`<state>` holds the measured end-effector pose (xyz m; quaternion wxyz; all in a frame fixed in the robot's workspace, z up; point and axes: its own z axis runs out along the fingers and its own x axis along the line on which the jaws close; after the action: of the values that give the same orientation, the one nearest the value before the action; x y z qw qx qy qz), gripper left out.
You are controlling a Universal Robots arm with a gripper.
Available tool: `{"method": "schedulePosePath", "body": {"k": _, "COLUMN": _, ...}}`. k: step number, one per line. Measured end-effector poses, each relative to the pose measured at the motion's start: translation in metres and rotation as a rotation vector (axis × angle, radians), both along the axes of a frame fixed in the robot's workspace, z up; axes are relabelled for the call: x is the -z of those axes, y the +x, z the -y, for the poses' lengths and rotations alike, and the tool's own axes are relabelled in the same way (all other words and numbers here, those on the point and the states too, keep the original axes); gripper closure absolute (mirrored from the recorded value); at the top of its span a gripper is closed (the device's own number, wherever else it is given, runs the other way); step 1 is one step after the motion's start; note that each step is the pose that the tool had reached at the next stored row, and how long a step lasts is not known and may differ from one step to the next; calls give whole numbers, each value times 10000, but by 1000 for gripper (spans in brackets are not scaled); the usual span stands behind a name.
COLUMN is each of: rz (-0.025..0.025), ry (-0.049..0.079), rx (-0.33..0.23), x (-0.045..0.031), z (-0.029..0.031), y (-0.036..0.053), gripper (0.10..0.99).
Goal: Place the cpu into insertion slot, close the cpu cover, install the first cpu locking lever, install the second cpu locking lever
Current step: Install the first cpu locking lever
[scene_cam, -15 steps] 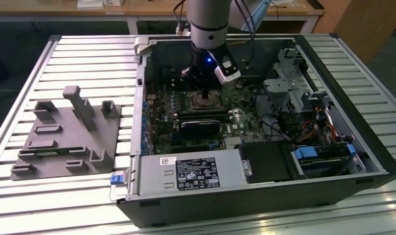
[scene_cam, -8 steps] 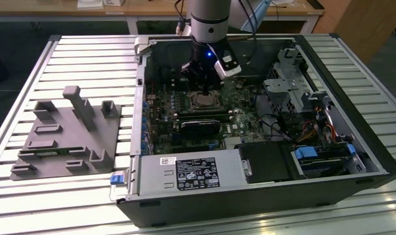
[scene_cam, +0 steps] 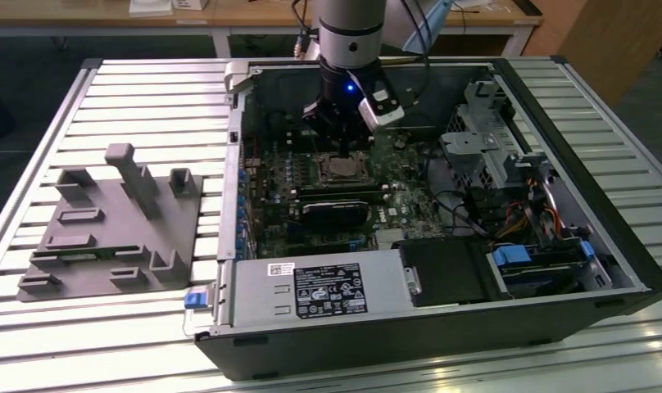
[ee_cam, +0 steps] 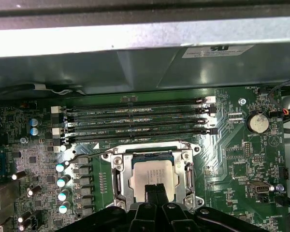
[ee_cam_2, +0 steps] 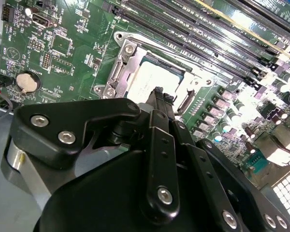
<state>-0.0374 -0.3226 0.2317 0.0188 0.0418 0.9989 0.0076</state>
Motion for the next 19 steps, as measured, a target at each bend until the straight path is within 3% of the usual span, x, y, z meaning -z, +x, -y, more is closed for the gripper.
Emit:
{"method": "schedulePosePath", "body": {"k": 7, "rz": 0, "ry": 0, "rx": 3, "x": 0, "z": 0, "y": -2, "gripper": 980}}
{"method": "schedulePosePath", "body": {"k": 19, "rz": 0, "ry": 0, "rx": 1, "x": 0, "z": 0, "y": -108, "gripper": 980}}
